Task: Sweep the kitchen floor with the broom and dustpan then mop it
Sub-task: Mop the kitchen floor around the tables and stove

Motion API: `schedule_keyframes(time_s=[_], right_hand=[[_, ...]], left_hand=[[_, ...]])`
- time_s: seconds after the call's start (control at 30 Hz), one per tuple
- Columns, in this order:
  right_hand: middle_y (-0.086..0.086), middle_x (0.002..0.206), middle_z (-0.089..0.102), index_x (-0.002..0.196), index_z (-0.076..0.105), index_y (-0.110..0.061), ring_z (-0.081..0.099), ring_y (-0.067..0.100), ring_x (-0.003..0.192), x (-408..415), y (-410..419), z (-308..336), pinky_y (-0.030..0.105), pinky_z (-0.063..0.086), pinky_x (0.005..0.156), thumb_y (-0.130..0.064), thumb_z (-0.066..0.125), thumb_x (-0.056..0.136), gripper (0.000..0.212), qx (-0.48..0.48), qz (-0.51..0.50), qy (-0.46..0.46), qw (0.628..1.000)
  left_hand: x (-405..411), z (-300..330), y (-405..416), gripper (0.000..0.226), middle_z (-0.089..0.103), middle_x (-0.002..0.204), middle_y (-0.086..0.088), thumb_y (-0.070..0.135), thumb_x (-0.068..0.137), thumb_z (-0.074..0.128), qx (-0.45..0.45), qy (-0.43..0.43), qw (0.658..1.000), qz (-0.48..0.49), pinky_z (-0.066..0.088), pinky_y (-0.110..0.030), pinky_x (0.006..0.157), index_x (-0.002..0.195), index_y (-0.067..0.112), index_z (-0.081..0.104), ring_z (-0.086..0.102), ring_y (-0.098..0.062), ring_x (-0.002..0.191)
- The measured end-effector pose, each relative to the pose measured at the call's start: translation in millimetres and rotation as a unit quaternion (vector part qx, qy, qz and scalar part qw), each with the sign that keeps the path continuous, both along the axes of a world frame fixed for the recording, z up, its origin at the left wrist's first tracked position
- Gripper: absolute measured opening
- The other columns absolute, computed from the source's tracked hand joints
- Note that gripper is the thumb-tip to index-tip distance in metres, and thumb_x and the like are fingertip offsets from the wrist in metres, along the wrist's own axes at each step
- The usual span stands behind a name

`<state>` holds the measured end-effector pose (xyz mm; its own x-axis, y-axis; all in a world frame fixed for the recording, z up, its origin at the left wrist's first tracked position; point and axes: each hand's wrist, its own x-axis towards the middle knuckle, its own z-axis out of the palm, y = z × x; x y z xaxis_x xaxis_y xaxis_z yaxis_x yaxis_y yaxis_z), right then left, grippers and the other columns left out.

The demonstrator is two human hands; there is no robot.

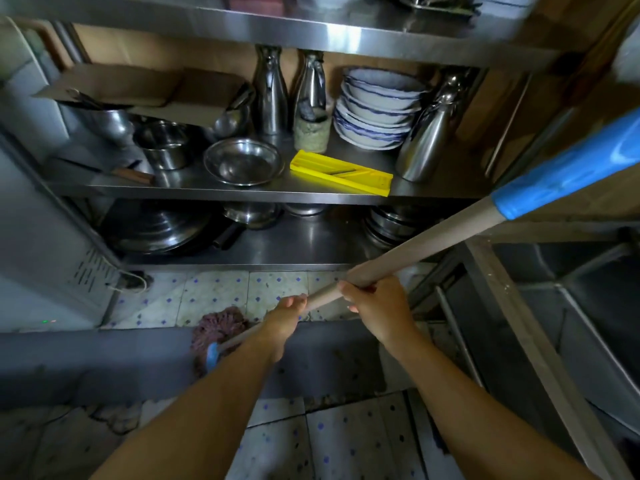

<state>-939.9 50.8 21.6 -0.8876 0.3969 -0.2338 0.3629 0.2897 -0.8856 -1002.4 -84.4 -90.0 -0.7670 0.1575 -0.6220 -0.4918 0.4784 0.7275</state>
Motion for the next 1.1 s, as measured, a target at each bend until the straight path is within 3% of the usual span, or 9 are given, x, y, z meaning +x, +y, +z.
schedule_keyframes(time_s=[0.23,0.4,0.47,0.6,0.7,0.8,0.9,1.0,1.1], right_hand=[[-0.003,0.088,0.063,0.088,0.059,-0.024,0.062,0.018,0.094,73,-12,-8,0.035,0.051,0.090,0.002,0.063,0.087,0.026,-0.071,0.130,0.016,0.989],[0.017,0.095,0.064,0.102,0.064,-0.003,0.059,0.026,0.085,129,-14,-13,0.028,0.052,0.079,0.001,0.056,0.092,0.014,-0.033,0.234,-0.039,0.971],[0.028,0.108,0.063,0.117,0.059,0.009,0.059,0.022,0.077,148,-13,-9,0.021,0.051,0.070,0.005,0.053,0.092,0.026,-0.029,0.259,-0.046,0.964],[0.013,0.118,0.063,0.126,0.058,0.002,0.061,0.023,0.107,179,-19,-9,0.023,0.046,0.097,-0.001,0.050,0.096,0.031,-0.016,0.356,-0.088,0.930],[0.009,0.117,0.065,0.119,0.065,-0.001,0.060,0.013,0.104,200,-32,-12,0.000,0.039,0.074,-0.010,0.047,0.098,0.028,0.015,0.351,-0.121,0.928],[0.017,0.110,0.067,0.110,0.067,0.002,0.062,0.018,0.092,223,-54,-20,0.016,0.044,0.074,-0.011,0.053,0.095,0.025,0.002,0.348,-0.159,0.924],[0.018,0.115,0.065,0.109,0.066,0.002,0.062,0.024,0.105,245,-74,-25,0.033,0.049,0.088,-0.009,0.056,0.092,0.022,0.001,0.330,-0.215,0.919],[0.008,0.077,0.055,0.074,0.058,-0.012,0.055,0.018,0.076,267,-92,-35,0.030,0.044,0.067,-0.018,0.056,0.090,0.017,0.030,0.329,-0.246,0.911],[0.010,0.096,0.061,0.105,0.062,-0.007,0.062,0.026,0.093,288,-109,-43,0.034,0.052,0.075,-0.014,0.059,0.084,0.022,0.055,0.357,-0.282,0.889]], left_hand=[[80,24,-12,0.025,0.058,0.087,-0.009,0.035,0.099,0.042,0.176,-0.090,0.963,0.180,0.045,-0.034,0.070,0.091,0.017,0.056,0.053,-0.019,0.073],[138,22,-22,0.025,0.045,0.061,-0.006,0.021,0.098,0.046,0.190,-0.102,0.940,0.265,0.030,-0.026,0.052,0.076,0.012,0.052,0.039,-0.015,0.053],[163,19,-26,0.022,0.046,0.064,-0.007,0.017,0.099,0.046,0.199,-0.115,0.930,0.288,0.034,-0.027,0.053,0.078,0.011,0.050,0.042,-0.015,0.056],[197,8,-38,0.015,0.055,0.084,-0.015,0.008,0.099,0.043,0.210,-0.117,0.918,0.315,0.048,-0.035,0.073,0.089,0.003,0.053,0.055,-0.023,0.077],[221,-1,-49,0.021,0.052,0.082,-0.014,-0.002,0.097,0.040,0.212,-0.112,0.916,0.320,0.050,-0.034,0.068,0.080,0.003,0.051,0.053,-0.023,0.075],[247,-6,-62,0.023,0.051,0.080,-0.014,-0.006,0.095,0.039,0.194,-0.124,0.924,0.306,0.054,-0.024,0.049,0.078,0.004,0.050,0.051,-0.021,0.070],[268,-12,-73,0.025,0.054,0.083,-0.015,-0.010,0.093,0.037,0.179,-0.127,0.930,0.297,0.053,-0.028,0.057,0.079,0.006,0.051,0.053,-0.022,0.073],[287,-19,-80,0.027,0.051,0.077,-0.014,-0.012,0.091,0.038,0.159,-0.134,0.942,0.265,0.053,-0.026,0.053,0.075,0.005,0.050,0.052,-0.021,0.070],[301,-35,-87,0.020,0.053,0.079,-0.014,-0.013,0.092,0.039,0.137,-0.151,0.947,0.249,0.053,-0.021,0.044,0.086,0.000,0.053,0.054,-0.021,0.070]])
